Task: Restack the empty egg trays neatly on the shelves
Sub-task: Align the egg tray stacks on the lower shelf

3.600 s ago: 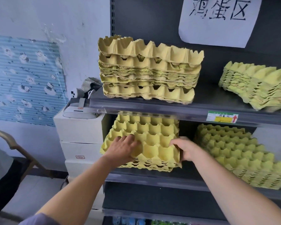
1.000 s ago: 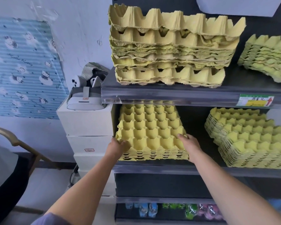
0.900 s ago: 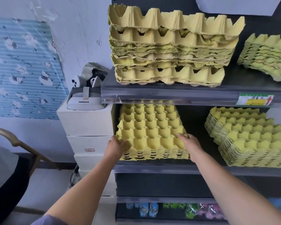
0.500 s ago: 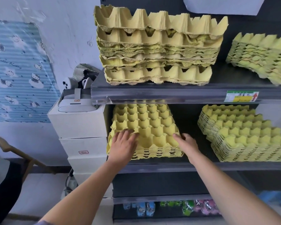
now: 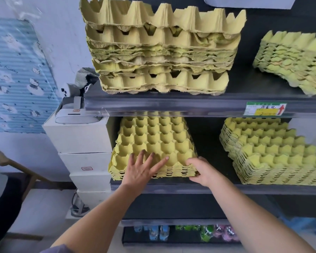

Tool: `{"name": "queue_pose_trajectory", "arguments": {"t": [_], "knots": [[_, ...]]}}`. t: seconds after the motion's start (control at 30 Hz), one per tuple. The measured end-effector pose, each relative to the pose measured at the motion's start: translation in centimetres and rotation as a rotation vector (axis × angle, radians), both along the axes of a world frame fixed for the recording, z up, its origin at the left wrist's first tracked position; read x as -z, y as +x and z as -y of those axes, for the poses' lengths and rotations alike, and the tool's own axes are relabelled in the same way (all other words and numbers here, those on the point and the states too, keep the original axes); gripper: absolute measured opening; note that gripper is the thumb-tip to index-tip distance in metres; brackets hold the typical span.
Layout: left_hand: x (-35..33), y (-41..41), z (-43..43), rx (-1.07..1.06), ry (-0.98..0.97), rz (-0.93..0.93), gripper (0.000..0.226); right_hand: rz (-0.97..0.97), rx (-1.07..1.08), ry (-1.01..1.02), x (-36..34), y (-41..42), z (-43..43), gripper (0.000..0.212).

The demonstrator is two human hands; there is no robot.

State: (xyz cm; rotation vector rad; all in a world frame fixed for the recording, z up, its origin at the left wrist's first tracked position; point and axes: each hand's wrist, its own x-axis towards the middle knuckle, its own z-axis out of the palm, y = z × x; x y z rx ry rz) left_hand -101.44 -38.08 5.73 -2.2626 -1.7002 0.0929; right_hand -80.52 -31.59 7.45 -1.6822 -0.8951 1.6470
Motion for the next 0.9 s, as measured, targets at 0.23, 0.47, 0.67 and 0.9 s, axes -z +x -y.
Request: {"name": "queue_pose_trajectory", "arguments": {"t": [0.23, 0.47, 0.67, 0.9], "knots": [[-1.4, -0.7, -0.6, 0.015, 0.055, -0.016, 0.13, -0.028, 0.024, 0.086, -2.2, 0.3, 0.2, 0.039], [-3.5, -0.6, -2.3, -0.023, 0.137, -0.019, 0.096, -0.049, -0.01, 0.183, -4.8, 0.8, -0.8, 0.016], [-2.6, 0.4, -3.4, 0.0, 0.115, -0.007, 0.096, -0.005, 0.028, 0.157, -3.8, 1.3, -2.1, 0.015], [-2.0, 0.7, -3.9, -0.036, 0.094, -0.025, 0.082, 0.129, -0.014, 0.089, -2.8, 1.3, -2.5, 0.029]]}}
